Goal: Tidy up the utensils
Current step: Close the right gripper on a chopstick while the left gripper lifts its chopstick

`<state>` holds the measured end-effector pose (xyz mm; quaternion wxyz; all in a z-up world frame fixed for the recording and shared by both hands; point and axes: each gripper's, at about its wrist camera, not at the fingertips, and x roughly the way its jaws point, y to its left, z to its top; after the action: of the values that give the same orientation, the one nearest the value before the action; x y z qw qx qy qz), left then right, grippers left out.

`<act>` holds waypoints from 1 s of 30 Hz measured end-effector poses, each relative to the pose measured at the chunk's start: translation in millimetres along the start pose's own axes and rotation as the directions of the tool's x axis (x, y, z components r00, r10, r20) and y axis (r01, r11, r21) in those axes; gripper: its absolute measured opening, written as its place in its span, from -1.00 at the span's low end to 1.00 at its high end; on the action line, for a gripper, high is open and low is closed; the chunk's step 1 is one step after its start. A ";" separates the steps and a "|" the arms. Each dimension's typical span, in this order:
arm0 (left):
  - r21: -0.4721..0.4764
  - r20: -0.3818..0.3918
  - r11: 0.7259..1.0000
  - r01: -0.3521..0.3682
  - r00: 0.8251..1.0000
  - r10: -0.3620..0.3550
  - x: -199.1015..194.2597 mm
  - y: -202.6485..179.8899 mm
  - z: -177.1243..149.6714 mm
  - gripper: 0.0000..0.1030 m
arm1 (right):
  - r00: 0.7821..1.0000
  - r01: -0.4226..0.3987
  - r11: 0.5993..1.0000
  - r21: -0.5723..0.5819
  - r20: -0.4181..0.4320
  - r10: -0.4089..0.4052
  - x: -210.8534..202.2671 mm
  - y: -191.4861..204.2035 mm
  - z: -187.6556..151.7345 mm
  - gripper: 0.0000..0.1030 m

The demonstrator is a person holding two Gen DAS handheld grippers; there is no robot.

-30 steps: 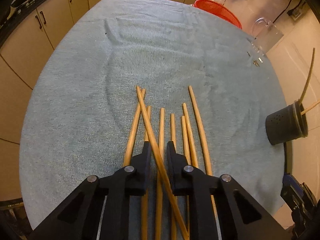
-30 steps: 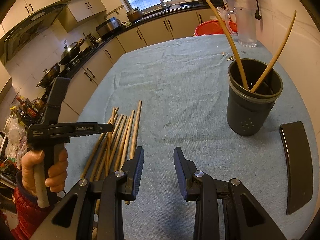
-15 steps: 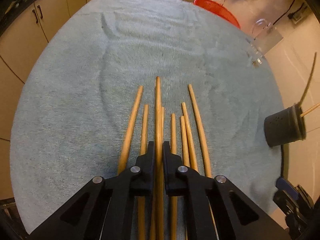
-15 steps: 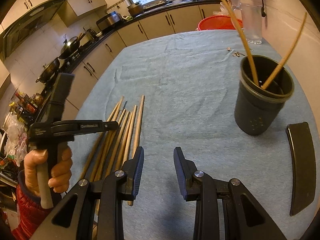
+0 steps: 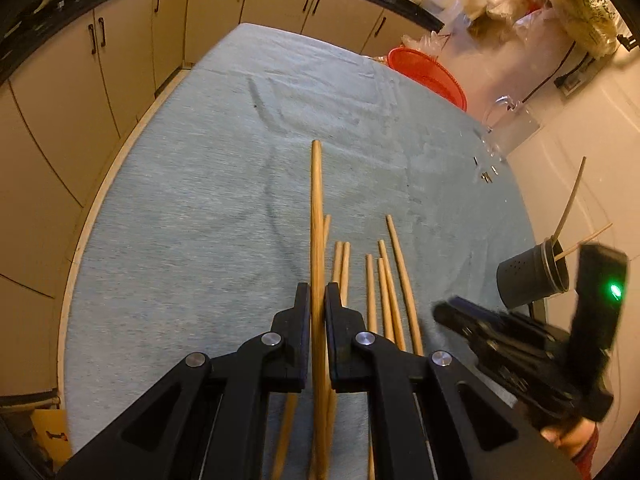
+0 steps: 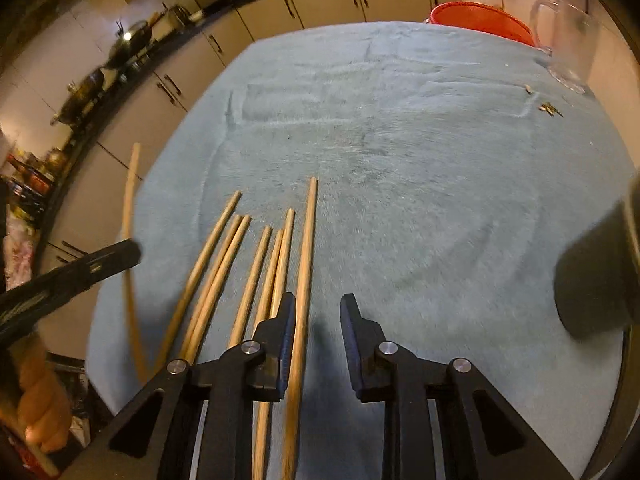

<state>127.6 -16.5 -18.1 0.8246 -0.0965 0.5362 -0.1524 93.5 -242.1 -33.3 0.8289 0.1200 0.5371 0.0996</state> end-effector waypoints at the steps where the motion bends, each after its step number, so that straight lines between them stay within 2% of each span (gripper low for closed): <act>1: -0.005 0.002 1.000 0.005 1.000 -0.005 -1.2 3.1 0.0 -0.87 | 1.000 0.012 1.000 -0.009 -0.007 -0.012 6.5 3.7 4.1 -0.52; 7: -0.017 0.003 0.999 0.028 1.000 -0.028 -1.5 12.4 3.2 -0.87 | 0.994 0.086 0.995 -0.047 -0.059 -0.088 34.9 14.5 18.2 -0.63; 10: -0.018 0.004 0.999 0.032 0.999 -0.032 -0.6 14.0 4.0 -0.87 | 0.990 0.125 0.988 -0.089 -0.054 -0.130 39.4 22.8 22.9 -0.70; 12: -0.019 0.005 0.999 0.037 0.999 -0.037 0.6 13.6 5.0 -0.87 | 0.987 0.145 0.983 -0.112 -0.052 -0.151 41.6 25.6 26.2 -0.83; 16: -0.014 0.018 0.999 0.049 0.999 -0.049 -3.3 9.4 5.5 -0.87 | 0.993 0.110 0.991 -0.079 -0.042 -0.114 37.5 19.0 30.3 -0.85; 19: -0.005 0.035 0.998 0.060 0.998 -0.060 -11.8 6.5 4.0 -0.87 | 0.998 0.058 0.997 -0.049 0.025 -0.057 17.3 14.3 29.7 -0.85; 22: 0.009 0.063 0.998 0.063 0.996 -0.064 -24.3 -2.2 1.5 -0.87 | 0.991 0.017 0.999 -0.039 0.133 -0.012 -17.5 11.6 22.7 -0.85; 26: 0.034 0.111 0.997 0.074 0.991 -0.077 -43.1 -16.9 -5.0 -0.87 | 0.960 -0.009 0.999 -0.047 0.281 0.022 -66.8 11.6 1.1 -0.85; 30: 0.079 0.165 0.995 0.069 0.983 -0.081 -62.6 -38.6 -15.0 -0.87 | 0.923 -0.021 0.998 -0.056 0.381 0.041 -99.4 12.5 -20.1 -0.85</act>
<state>84.6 -30.4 41.8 0.8635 -0.0993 0.4548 -0.1941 34.6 -257.5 48.7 0.9189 0.1242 0.3606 0.1009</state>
